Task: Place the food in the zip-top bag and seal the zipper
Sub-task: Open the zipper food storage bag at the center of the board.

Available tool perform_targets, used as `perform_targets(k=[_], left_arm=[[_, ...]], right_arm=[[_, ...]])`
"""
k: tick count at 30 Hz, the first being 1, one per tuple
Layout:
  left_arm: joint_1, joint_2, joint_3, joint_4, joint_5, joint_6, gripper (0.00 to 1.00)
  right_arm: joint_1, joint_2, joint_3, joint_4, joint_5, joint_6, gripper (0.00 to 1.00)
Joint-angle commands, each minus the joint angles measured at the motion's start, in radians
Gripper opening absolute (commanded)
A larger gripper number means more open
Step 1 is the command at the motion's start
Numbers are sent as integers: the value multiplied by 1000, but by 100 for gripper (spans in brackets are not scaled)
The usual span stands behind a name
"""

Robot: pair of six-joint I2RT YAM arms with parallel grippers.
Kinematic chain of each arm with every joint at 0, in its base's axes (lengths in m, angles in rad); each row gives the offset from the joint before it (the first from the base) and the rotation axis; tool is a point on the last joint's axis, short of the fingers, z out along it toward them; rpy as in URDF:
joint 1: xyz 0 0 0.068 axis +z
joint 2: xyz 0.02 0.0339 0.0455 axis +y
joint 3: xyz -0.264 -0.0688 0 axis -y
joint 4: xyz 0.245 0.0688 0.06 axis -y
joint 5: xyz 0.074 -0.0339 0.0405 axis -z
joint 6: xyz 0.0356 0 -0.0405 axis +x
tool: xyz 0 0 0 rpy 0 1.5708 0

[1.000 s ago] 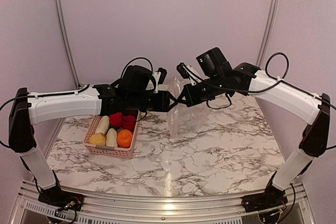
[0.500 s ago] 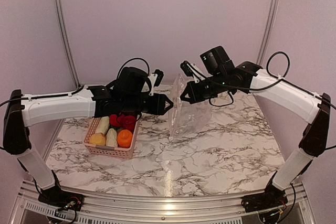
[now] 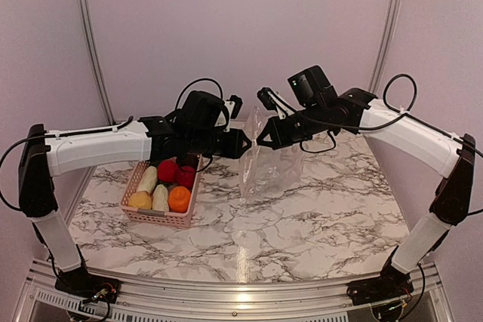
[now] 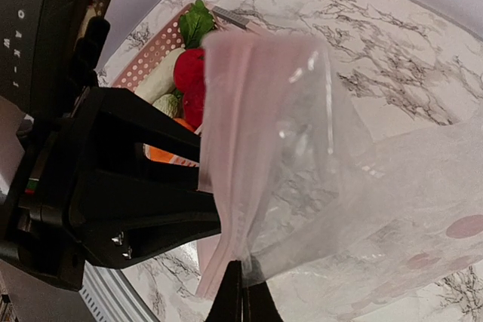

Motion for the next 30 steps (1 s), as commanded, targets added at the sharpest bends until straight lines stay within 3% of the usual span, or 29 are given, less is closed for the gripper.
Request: perform_targets(k=[1, 6, 8, 12, 15, 25, 30], left_arm=[[8, 38, 47, -35, 4, 7, 21], [7, 37, 54, -31, -5, -47, 0], [7, 29, 56, -19, -21, -80, 0], [7, 21, 70, 0, -55, -161, 0], [8, 24, 95, -7, -77, -224, 0], [7, 57, 177, -45, -94, -292, 0], [7, 64, 196, -41, -87, -305, 0]], right_arm=[[-7, -6, 54, -13, -18, -12, 0], [-17, -12, 69, -33, 37, -44, 0], [-50, -9, 66, -39, 57, -27, 0], [-88, 4, 70, -9, 13, 34, 25], [-86, 25, 95, 0, -10, 55, 37], [-32, 21, 111, 27, -12, 68, 50], [13, 39, 111, -7, 73, 68, 53]])
